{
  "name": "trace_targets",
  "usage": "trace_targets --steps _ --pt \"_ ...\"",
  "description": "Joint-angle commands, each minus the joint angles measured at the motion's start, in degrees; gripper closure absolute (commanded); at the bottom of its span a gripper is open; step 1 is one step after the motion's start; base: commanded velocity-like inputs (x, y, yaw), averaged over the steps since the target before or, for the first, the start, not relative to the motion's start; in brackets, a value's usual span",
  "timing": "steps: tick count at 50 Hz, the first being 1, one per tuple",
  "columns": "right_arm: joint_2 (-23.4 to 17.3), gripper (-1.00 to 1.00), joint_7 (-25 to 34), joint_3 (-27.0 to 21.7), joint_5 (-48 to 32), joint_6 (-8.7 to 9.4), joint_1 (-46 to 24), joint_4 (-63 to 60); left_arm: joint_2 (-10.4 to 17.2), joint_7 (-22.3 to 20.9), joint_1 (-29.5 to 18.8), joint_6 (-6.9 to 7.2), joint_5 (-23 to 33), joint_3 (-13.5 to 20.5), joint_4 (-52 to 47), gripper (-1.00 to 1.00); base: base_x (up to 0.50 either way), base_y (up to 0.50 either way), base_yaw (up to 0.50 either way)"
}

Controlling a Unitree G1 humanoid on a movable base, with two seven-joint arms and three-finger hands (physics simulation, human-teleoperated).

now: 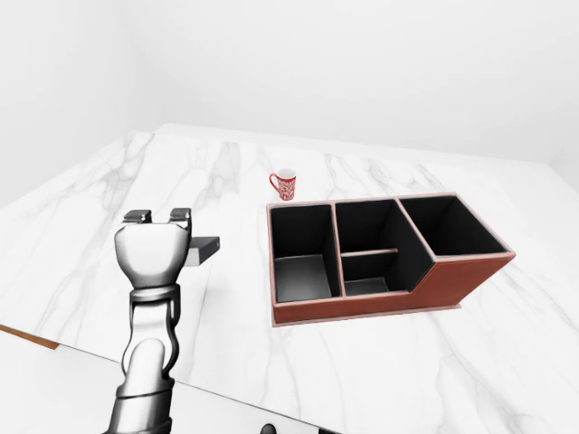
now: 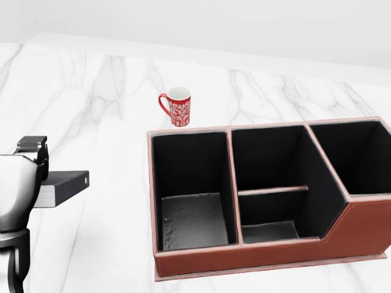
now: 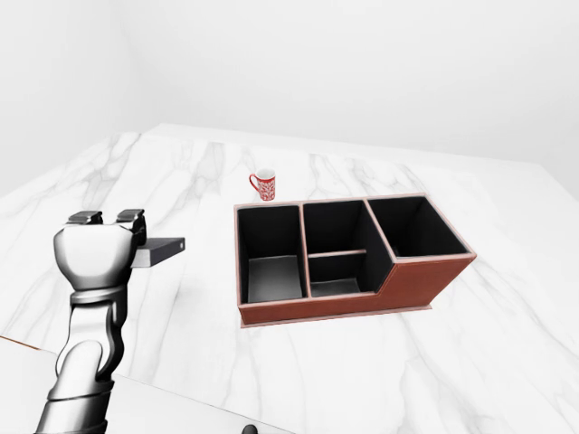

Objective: Pick up the book and place it in the left compartment of the caddy.

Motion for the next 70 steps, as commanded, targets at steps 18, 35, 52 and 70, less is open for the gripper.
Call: trace_targets --steps 18,35,52,70 --pt "0.3 -1.0 0.3 0.0 -0.1 0.0 0.1 -0.2 -8.9 -9.8 6.6 0.0 6.3 -5.8 -24.1 1.0 0.0 0.0 0.0" --pt "0.0 -1.0 0.1 -0.4 0.3 0.0 0.1 -0.4 -12.8 -16.1 9.2 0.0 10.9 -12.1 -35.4 1.0 0.0 0.0 0.0" --pt "-0.2 -1.0 -0.1 -0.8 0.9 0.0 0.3 -1.0 -15.5 -19.6 8.9 -0.37 15.6 -18.5 -38.4 1.0 0.0 0.0 0.0" --pt "-0.2 -1.0 -0.2 -0.4 0.6 0.0 0.0 -0.4 -16.1 -26.2 7.2 0.0 22.2 -28.7 -43.1 1.0 0.0 0.0 0.0"
